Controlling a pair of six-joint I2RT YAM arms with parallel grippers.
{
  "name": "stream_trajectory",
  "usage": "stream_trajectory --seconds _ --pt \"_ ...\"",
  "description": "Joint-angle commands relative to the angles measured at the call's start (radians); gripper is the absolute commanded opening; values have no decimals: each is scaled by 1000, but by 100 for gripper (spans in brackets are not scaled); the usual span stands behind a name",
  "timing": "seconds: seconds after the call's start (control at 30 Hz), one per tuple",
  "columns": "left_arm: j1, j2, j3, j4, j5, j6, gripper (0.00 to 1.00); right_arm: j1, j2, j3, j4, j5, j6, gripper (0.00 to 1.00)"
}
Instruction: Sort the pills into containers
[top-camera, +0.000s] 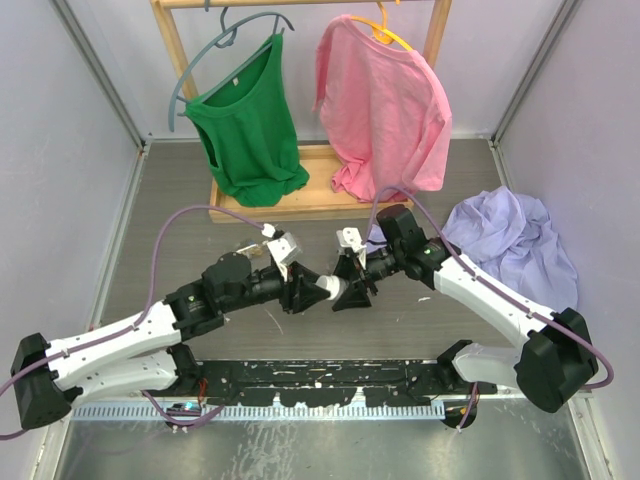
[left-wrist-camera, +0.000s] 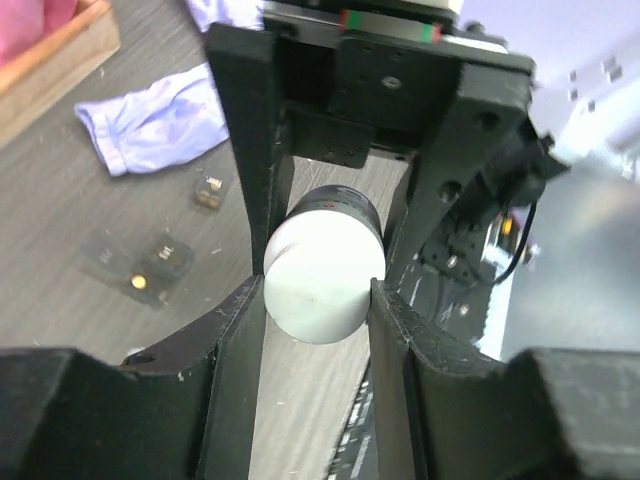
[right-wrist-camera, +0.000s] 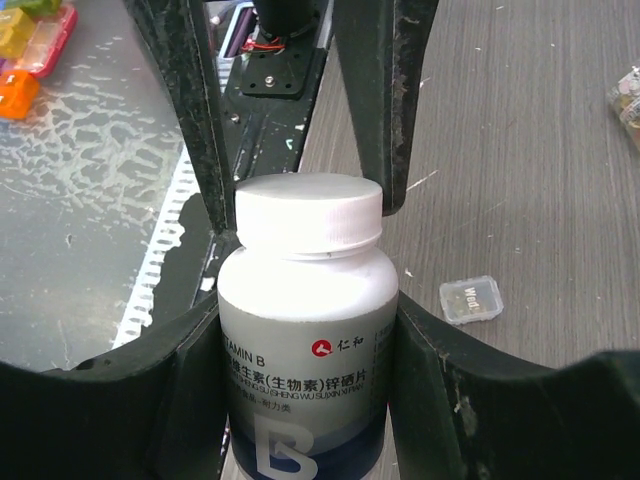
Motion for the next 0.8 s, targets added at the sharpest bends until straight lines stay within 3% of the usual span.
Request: stream_trajectory --seconds 0.0,0.13,0.23,0.3,0.43,0.47,0.63,0.77 --pt "29 19 2 6 421 394 21 0 -22 39 97 -18 -1 1" --pt "108 29 8 -32 534 519 22 1 -22 40 96 -18 -3 1" --pt "164 33 8 -27 567 543 28 1 -20 39 95 -16 -3 1" --pt "189 30 1 2 568 543 42 1 -20 39 94 -18 -4 1" --pt "210 12 -12 72 524 544 90 1 -16 39 94 -19 -5 1" --pt "209 7 -12 83 500 541 96 1 -16 39 94 -18 -6 1" --pt "211 -41 -12 93 402 481 98 1 -16 39 94 -17 -7 1" --pt "211 -112 -26 115 287 248 98 1 -15 42 91 -16 -9 1"
